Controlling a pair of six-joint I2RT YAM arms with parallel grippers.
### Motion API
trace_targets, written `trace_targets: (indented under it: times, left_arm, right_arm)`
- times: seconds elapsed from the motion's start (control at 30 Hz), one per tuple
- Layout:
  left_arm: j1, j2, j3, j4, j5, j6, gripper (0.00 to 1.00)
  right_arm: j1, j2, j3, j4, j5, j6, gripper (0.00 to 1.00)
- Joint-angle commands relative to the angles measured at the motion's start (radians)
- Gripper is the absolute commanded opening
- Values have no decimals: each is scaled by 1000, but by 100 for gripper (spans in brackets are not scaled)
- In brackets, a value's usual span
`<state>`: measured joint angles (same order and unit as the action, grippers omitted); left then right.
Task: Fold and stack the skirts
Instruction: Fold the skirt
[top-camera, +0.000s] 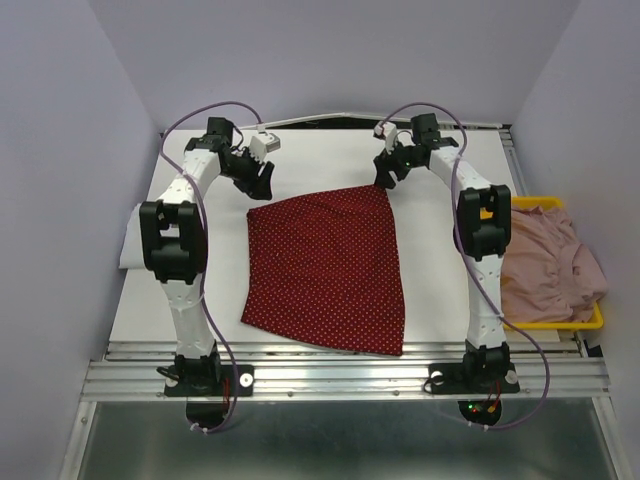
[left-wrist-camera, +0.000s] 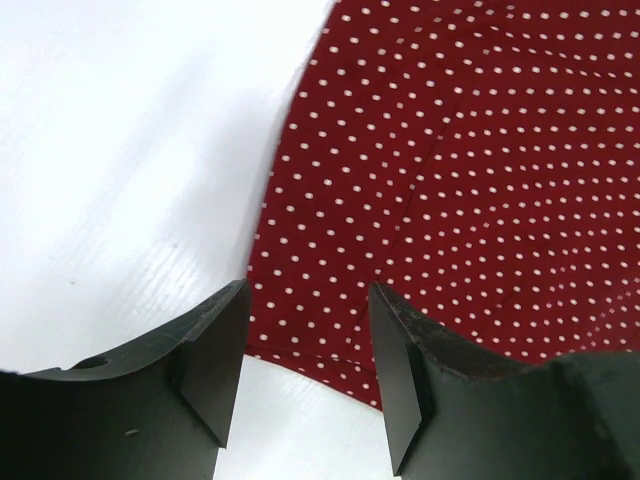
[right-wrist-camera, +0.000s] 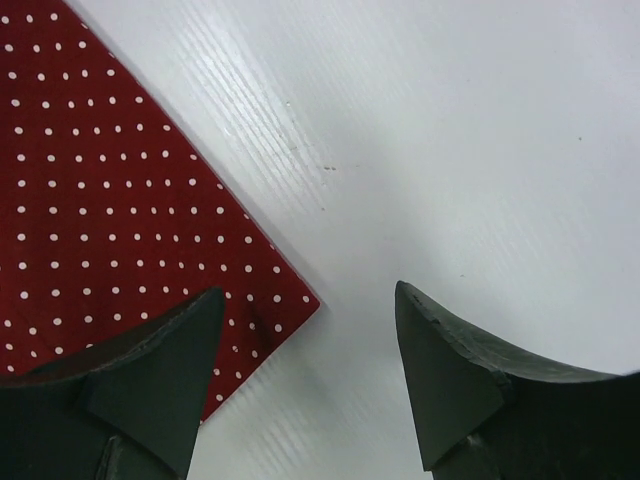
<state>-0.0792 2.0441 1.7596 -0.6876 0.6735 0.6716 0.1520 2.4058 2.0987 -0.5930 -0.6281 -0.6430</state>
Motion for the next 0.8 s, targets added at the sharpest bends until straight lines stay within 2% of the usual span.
trace_targets:
  times: [0.0,0.2,0.27,0.43,0.57,0.63,0.7,0.73,0.77]
  left_arm:
    - [21,60,81,-24,-23,11,62]
    - [21,145,129,-47,-80,60,63]
    - [21,169,126,-62,-89,74,63]
    - [21,168,66,-21,-147,72,61]
    - [21,174,43,-1,-184,66,51]
    - [21,182,41,3,-187,65,48]
    - [21,186,43,5,-178,62,40]
    - [21,191,44,-3,-170,62,36]
    - [21,191,49,-1,-166,57,27]
  right_arm:
    - [4,45,-8,27,-56,-61,73]
    - [14,79,-20,15,-65,-93,71]
    - [23,87,-20,-2,-67,-106,66]
    - [34,78,-72,-10,-59,-127,46]
    - [43,70,-80,9,-41,-110,32]
    - [43,73,-66,27,-16,-93,15]
    - [43,75,-54,44,4,-67,2]
    - [43,76,-46,74,30,-52,1]
    - [43,76,-43,93,42,-29,1]
